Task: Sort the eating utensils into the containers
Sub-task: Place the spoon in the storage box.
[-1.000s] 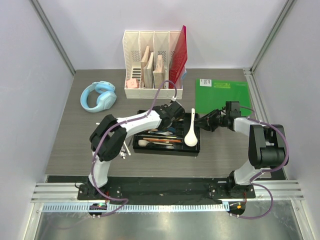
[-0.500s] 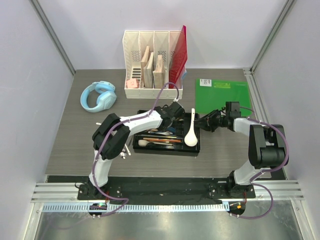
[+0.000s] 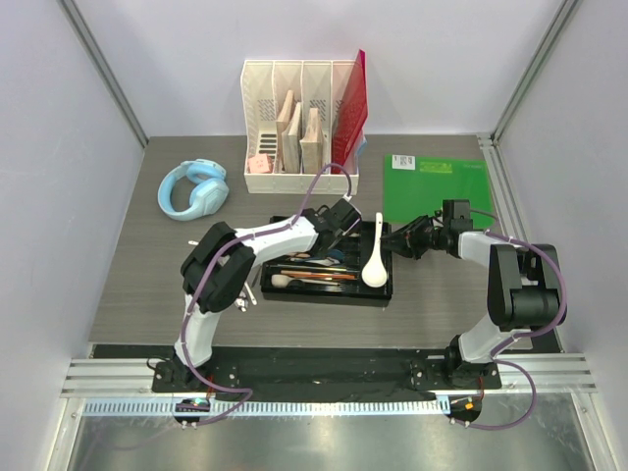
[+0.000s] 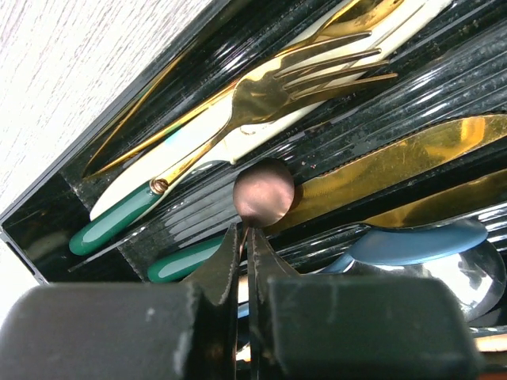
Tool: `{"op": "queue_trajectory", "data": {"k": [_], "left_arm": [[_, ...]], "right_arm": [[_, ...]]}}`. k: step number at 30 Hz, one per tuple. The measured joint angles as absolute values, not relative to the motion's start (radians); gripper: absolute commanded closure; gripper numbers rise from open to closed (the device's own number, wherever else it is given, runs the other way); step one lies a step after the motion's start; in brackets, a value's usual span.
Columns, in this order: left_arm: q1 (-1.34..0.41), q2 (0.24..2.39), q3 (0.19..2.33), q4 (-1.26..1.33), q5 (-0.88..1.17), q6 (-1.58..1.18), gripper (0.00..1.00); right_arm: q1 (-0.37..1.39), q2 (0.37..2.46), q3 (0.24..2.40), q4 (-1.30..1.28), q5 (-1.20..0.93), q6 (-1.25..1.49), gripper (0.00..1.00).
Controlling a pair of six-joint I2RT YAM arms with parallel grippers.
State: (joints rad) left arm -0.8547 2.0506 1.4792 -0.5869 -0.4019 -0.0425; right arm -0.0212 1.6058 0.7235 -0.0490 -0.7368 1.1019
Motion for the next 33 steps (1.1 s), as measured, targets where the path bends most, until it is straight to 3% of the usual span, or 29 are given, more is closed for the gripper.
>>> {"op": "queue_trajectory", "data": {"k": [11,26,33], "left_arm": [[-0.853,1.998,1.409,-0.548,-0.397,-0.017,1.00],[-0.863,1.771,1.244,-0.551,-0.362,0.091,1.00],[-0.865,1.785,1.243,-0.541,-0.358,0.086,0.93]], "right_arm": [[-0.020,1.606,0.723,-0.050,-0.741,1.102,0.68],[-0.019,1.593,0.710,-0.045,-0.735,1.107,0.68],[-0.019,1.551,0.671,-0.045,-0.727,1.118,0.68]]}}
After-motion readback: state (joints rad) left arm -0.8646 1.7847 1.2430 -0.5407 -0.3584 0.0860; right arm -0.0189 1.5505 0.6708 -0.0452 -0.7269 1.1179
